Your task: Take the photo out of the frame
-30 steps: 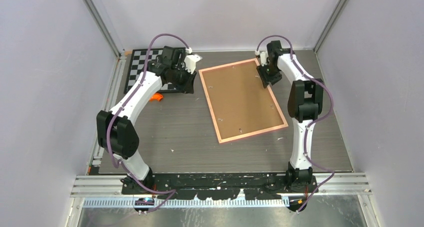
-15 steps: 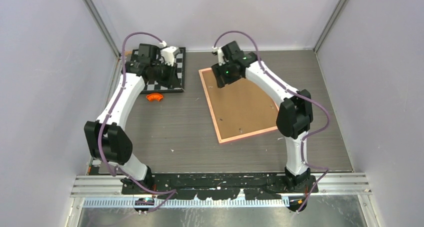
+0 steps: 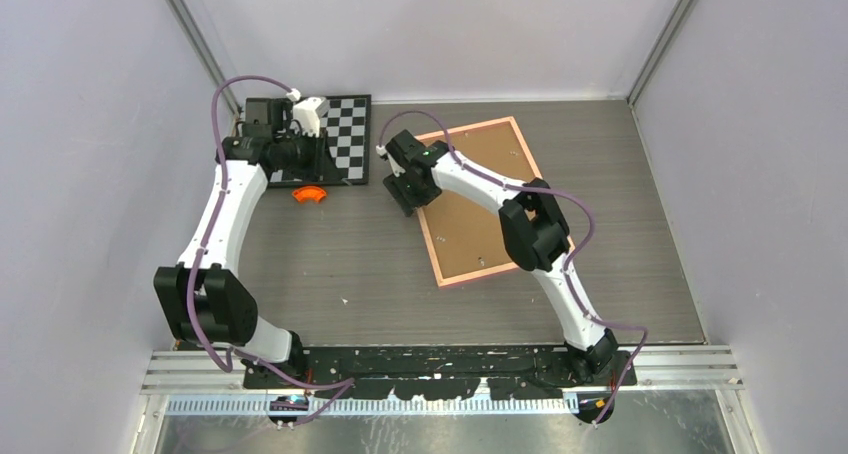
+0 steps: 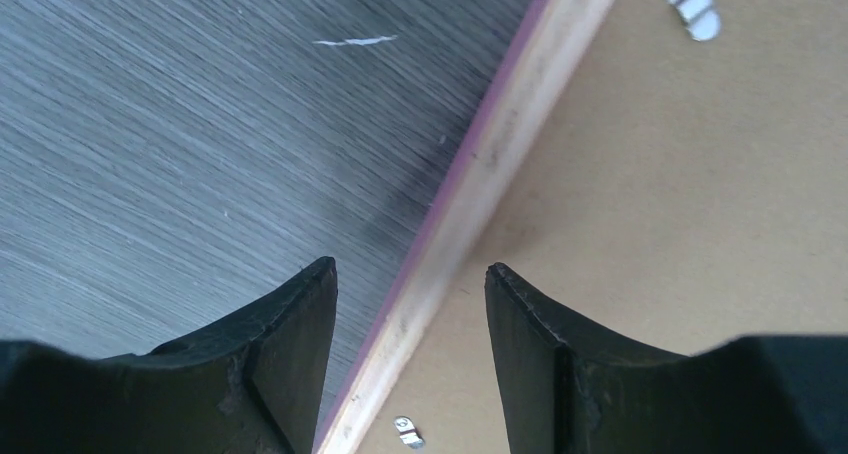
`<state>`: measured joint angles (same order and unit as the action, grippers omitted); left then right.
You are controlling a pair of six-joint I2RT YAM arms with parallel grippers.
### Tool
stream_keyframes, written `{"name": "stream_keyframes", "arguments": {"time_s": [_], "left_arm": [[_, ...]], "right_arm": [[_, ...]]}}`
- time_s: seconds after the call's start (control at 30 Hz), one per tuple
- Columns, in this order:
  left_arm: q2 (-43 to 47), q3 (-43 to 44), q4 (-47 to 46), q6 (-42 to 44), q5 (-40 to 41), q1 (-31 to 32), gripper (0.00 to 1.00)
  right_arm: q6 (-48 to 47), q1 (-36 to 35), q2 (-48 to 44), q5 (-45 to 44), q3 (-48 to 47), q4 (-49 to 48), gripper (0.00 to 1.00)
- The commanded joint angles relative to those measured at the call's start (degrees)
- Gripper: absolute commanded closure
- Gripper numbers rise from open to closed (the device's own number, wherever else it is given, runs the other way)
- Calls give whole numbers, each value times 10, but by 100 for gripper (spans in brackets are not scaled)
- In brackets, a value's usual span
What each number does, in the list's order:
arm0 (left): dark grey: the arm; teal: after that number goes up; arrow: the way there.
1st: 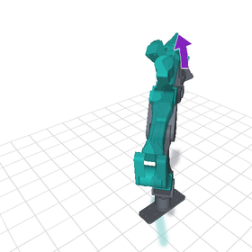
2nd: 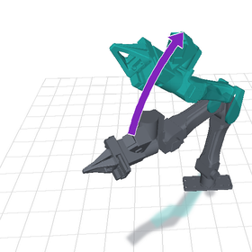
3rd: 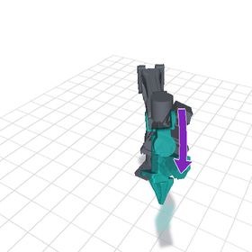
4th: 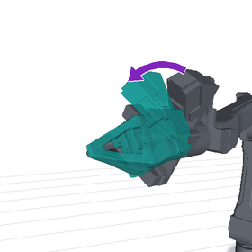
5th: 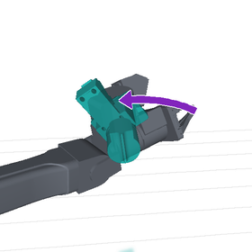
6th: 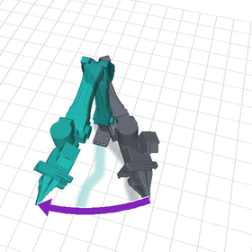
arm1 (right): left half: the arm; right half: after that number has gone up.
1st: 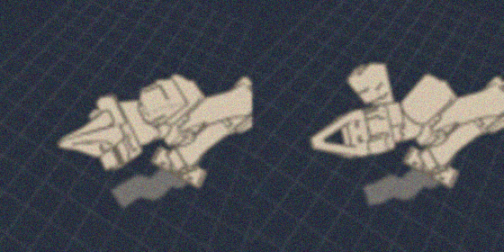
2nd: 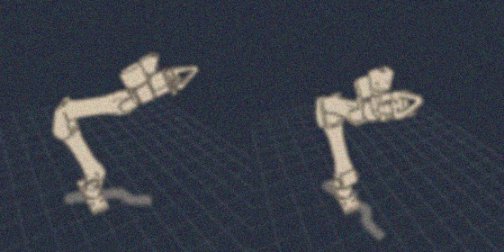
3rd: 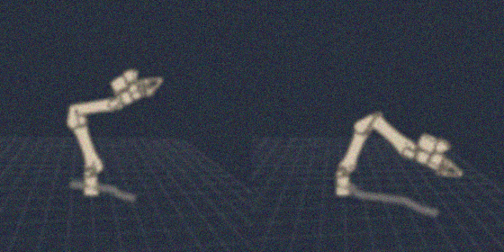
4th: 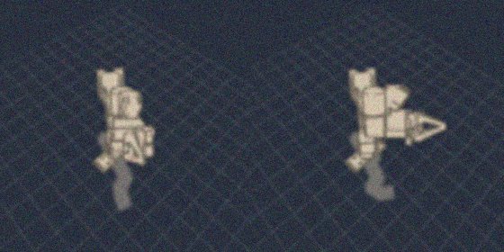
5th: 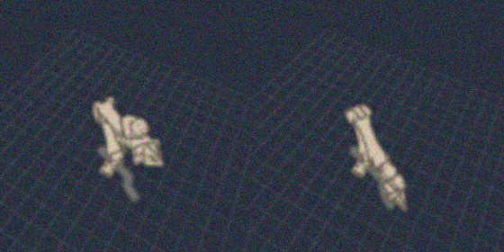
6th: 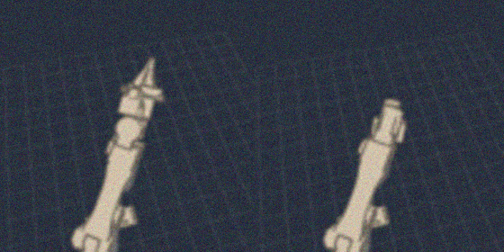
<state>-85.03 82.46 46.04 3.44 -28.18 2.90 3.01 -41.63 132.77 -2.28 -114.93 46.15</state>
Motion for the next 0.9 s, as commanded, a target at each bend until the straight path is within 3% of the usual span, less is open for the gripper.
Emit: {"name": "stream_keyframes", "arguments": {"time_s": [0.0, 0.13, 0.33, 0.67, 0.87], "left_arm": [[33, -2, -14, 9, -19, -6, 100], [38, -5, -15, 10, -18, -9, 100], [36, 2, -16, 2, -22, -11, 100], [28, 17, -18, -15, -36, -21, 100], [20, 27, -18, -18, -39, -24, 100]], "right_arm": [[1, -7, 10, -32, -53, -1, 40], [-6, -17, 27, -42, -52, 3, 44], [-28, -49, 33, -49, -13, 4, 58], [-98, -84, -48, -22, 127, -10, 80], [-210, -134, -129, 50, 228, 3, 80]]}}
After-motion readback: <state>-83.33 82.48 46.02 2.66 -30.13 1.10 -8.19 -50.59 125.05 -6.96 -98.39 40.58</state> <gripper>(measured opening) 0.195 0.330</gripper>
